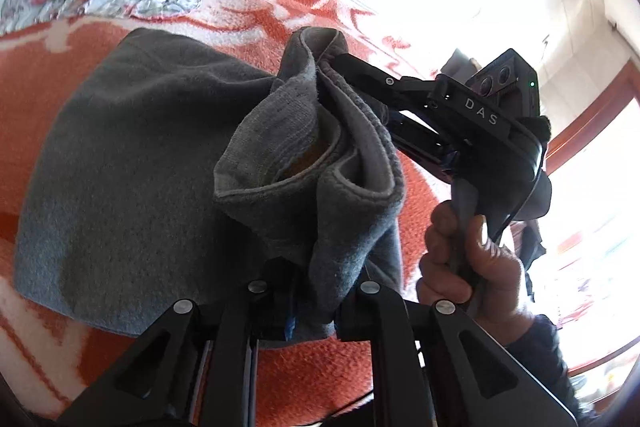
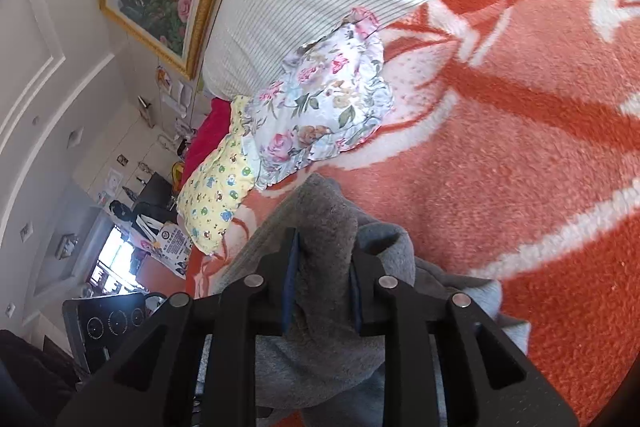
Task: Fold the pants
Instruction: 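Fold the lifted end over onto the bundle and open both grippers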
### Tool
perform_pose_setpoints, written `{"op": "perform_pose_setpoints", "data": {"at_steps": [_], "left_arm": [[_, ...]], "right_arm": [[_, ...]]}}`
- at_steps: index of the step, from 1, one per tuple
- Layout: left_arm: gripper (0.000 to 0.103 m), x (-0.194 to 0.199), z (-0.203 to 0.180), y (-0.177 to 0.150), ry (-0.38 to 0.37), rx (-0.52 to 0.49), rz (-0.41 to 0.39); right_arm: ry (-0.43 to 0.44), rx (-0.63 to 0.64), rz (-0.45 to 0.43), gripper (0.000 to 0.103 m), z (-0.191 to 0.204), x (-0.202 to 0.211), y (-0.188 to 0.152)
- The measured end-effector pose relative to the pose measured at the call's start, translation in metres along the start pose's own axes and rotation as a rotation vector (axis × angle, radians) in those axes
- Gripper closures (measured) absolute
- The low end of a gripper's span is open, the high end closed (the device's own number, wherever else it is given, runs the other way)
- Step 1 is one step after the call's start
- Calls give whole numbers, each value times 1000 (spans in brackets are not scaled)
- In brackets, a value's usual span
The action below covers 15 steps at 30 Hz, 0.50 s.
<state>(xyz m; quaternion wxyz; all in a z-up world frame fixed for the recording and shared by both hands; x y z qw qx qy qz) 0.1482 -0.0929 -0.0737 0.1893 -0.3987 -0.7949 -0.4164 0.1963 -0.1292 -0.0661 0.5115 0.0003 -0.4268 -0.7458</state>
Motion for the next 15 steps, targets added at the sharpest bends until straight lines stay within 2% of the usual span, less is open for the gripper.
{"op": "perform_pose_setpoints", "data": {"at_steps": [1, 2, 3, 5, 8, 11, 15], "left_arm": [[90, -1, -1, -1, 5, -9, 3], [85, -2, -2, -1, 6, -19, 6], [81, -2, -5, -2, 4, -34, 8], [71, -3, -14, -3, 3, -73, 8], [57, 2, -30, -7, -14, -141, 6], [52, 4, -38, -11, -48, -186, 15], [50, 12, -45, -21, -92, -216, 37]], "right_arm": [[-16, 0, -5, 75, -3, 3, 0], [-35, -6, -11, 68, -7, 5, -1], [-53, -25, -21, 56, -12, 10, 0], [-61, -57, -50, 45, -19, 22, 1], [-83, -86, -103, 43, -26, 50, 1], [-106, -93, -146, 43, -25, 75, 1], [-124, -75, -209, 38, -11, 108, 0]]}}
Point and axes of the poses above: each gripper's, at about its wrist camera, not at the fingertips, and x roughly against the way its jaws point, z to its left, y to its top, the point moved 8 cm from there along -x, roughly the way its jaws point, and after that the axes turned 10 degrees about -y, right-handed, at the moved point
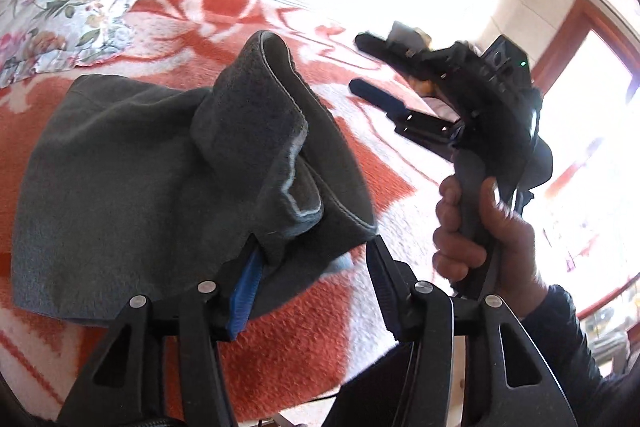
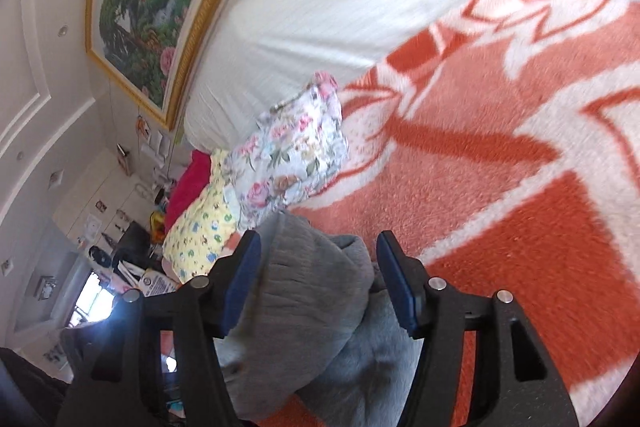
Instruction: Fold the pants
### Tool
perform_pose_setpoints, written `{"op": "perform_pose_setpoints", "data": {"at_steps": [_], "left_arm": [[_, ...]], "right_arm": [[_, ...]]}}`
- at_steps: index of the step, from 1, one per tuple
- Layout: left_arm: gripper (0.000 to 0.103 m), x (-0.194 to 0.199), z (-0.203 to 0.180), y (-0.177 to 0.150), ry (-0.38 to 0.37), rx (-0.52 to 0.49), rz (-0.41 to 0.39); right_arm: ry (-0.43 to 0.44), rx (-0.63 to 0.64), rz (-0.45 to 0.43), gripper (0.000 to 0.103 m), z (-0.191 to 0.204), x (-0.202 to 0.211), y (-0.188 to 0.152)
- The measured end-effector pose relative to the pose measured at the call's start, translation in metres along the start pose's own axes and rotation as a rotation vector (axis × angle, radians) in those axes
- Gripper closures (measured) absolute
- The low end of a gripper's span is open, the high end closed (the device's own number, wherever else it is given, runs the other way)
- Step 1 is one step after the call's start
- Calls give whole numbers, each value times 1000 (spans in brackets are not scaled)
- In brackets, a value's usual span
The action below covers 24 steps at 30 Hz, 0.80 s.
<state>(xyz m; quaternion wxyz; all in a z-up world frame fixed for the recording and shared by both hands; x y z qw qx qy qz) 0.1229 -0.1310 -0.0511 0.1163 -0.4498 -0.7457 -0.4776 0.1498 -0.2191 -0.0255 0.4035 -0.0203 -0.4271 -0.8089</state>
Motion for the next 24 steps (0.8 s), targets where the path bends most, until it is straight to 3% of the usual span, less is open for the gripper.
{"op": "perform_pose_setpoints", "data": {"at_steps": [7, 12, 16, 19, 24], "left_arm": [[47, 25, 21, 1, -30, 19, -27], [45, 53, 67, 8, 49, 88, -75], [44, 68, 111, 17, 108, 157, -90], [42, 72, 135, 19, 151, 165, -79], [42, 72, 161, 15, 216, 170, -66]], "right_arm": [[15, 58, -25, 36, 41, 17, -2], [26, 138, -6, 36, 81, 10, -16], [-14, 186, 44, 33, 93, -5, -41], [-73, 200, 89, 28, 83, -17, -60], [-383, 284, 115, 28, 42, -33, -76]]}}
Point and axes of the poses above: each gripper's, at about its wrist camera, not at the fingertips, and x roughly against the way its jaws point, z to its left, y to its top, the point moved 8 cm from there along -x, roughly the way its jaws point, and after that the axes turned 10 degrees about -y, right-handed, at the moved point
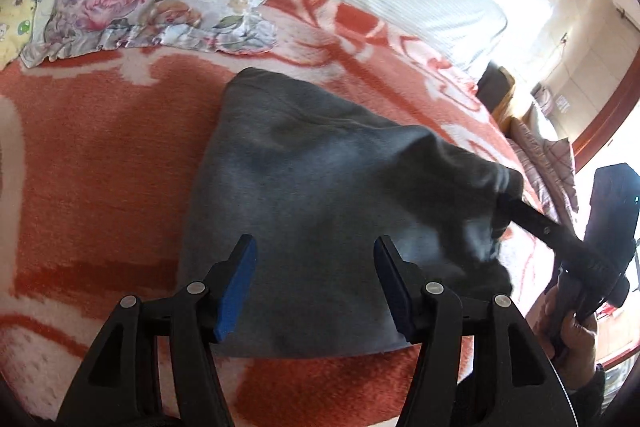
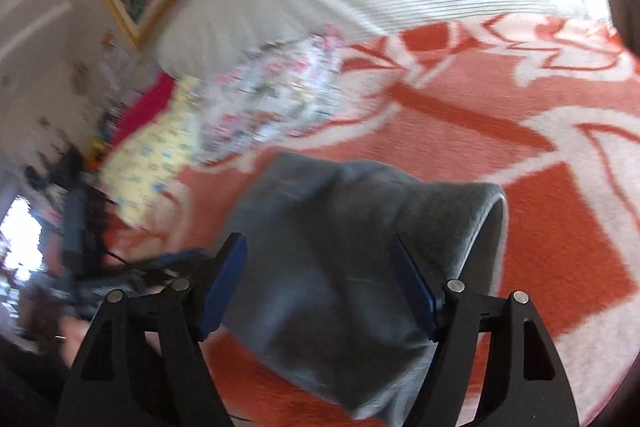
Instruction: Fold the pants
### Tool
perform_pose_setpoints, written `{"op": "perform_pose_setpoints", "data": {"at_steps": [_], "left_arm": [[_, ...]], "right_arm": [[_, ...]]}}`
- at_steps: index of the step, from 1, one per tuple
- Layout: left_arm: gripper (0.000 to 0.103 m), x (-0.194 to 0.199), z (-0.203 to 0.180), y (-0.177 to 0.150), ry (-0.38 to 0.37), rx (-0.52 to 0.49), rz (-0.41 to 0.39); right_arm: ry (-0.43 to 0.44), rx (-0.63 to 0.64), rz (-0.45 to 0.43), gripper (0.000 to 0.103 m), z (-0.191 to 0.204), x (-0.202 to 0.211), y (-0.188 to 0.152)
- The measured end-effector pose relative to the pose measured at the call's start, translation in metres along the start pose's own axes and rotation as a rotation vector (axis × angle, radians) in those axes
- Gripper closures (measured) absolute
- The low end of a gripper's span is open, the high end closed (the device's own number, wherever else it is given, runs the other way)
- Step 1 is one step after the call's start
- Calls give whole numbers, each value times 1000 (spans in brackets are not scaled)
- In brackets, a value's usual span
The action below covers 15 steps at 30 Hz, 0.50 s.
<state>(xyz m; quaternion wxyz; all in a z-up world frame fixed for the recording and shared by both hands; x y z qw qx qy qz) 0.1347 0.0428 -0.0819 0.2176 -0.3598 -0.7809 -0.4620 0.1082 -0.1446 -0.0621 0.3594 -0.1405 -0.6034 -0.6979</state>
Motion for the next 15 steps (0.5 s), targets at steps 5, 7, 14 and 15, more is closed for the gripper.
{"op": "perform_pose_setpoints", "data": {"at_steps": [5, 7, 14, 15], "left_arm": [[42, -19, 24, 5, 40, 22, 25], [42, -25, 31, 7, 39, 38, 35], [42, -39, 39, 8, 54, 38, 55], [42, -40, 39, 7, 60, 32, 54]], "right_arm": [[-65, -8, 69, 28, -21, -39, -11], [-55, -42, 70, 28, -30, -51, -7], [-31, -60, 56, 27, -39, -70, 4], [-30, -58, 55, 27, -37, -68, 4]]}}
Point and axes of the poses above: each gripper's, at about its wrist camera, not at the fingertips, and x roughly against the way its jaws point, z to its left, y to its top, the point moved 8 cm from there along -x, roughly the way its jaws point, and after that the axes turned 10 degrees about -y, right-handed, at the moved point
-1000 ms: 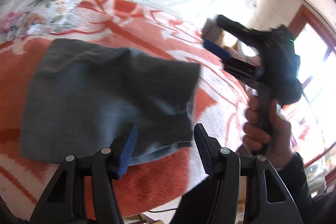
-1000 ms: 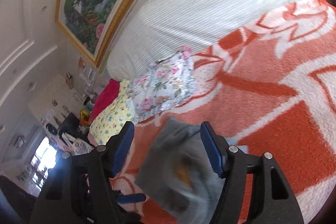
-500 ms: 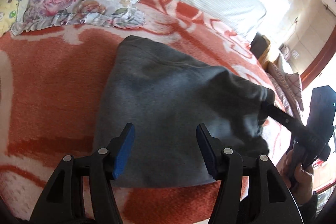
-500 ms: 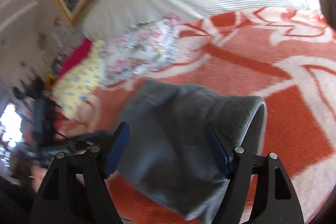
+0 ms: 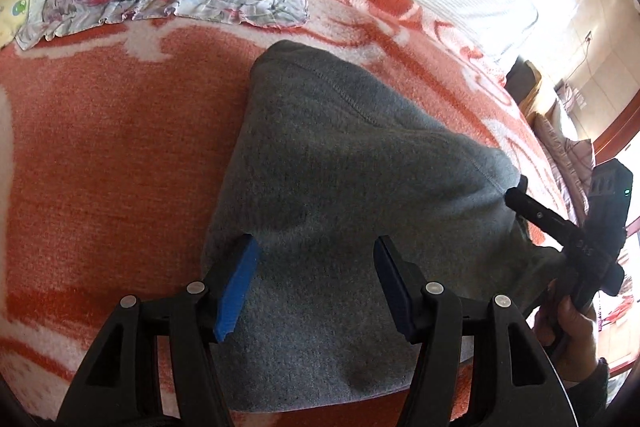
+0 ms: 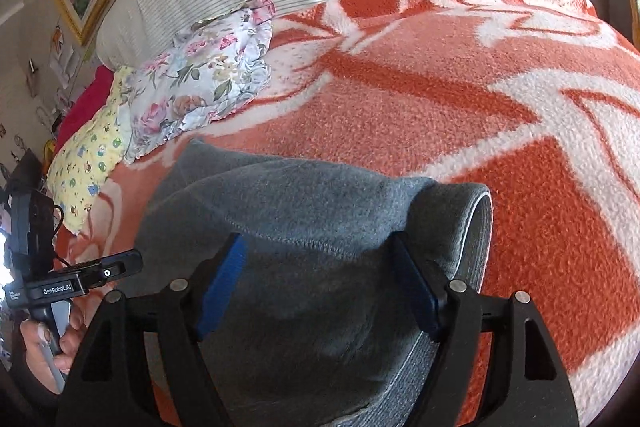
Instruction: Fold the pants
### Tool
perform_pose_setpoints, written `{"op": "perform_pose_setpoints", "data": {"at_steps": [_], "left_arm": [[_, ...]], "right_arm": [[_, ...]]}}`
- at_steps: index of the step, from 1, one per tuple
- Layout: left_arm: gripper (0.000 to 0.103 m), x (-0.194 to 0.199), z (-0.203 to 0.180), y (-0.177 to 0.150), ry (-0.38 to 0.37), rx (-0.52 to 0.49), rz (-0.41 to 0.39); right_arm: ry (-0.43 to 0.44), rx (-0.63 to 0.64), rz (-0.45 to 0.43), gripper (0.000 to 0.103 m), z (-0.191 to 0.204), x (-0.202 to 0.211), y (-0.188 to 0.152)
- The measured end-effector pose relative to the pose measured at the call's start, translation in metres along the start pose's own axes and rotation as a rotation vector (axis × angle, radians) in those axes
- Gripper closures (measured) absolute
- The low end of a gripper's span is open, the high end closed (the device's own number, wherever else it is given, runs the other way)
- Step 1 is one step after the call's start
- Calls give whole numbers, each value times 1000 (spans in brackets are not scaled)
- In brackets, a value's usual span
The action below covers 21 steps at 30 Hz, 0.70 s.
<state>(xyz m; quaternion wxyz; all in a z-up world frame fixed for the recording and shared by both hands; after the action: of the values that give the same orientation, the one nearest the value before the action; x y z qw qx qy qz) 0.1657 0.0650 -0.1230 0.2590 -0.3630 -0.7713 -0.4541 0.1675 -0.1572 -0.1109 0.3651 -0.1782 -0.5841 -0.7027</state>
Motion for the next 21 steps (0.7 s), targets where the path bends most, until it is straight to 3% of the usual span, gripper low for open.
{"op": "perform_pose_setpoints", "data": {"at_steps": [5, 9, 13, 18, 21], "left_arm": [[41, -1, 0, -7, 16, -14, 4], [41, 3, 2, -12, 12, -9, 5], [41, 6, 3, -20, 22, -11, 5], [41, 14, 6, -28, 32, -6, 8], [34, 24, 6, -26, 13, 16, -5]], "right_arm": [[-10, 2, -7, 27, 2, 20, -11], [-86, 62, -15, 26, 3, 39, -30], [-174, 90, 15, 19, -7, 47, -56], [-91, -43, 53, 19, -24, 49, -75], [-39, -114, 46, 18, -29, 50, -72]]}}
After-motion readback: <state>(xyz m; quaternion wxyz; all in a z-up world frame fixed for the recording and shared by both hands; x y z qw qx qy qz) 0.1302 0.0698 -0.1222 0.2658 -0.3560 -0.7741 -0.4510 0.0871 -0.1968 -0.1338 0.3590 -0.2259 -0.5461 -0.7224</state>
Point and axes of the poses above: each gripper's, at about its wrist camera, not at the fingertips, and x roughly against the way its jaws point, z to its left, y to its top, the point moved 8 cm from there along -x, roughly the way its jaws point, and after that the axes turned 10 degrees about -y, right-handed, at the moved point
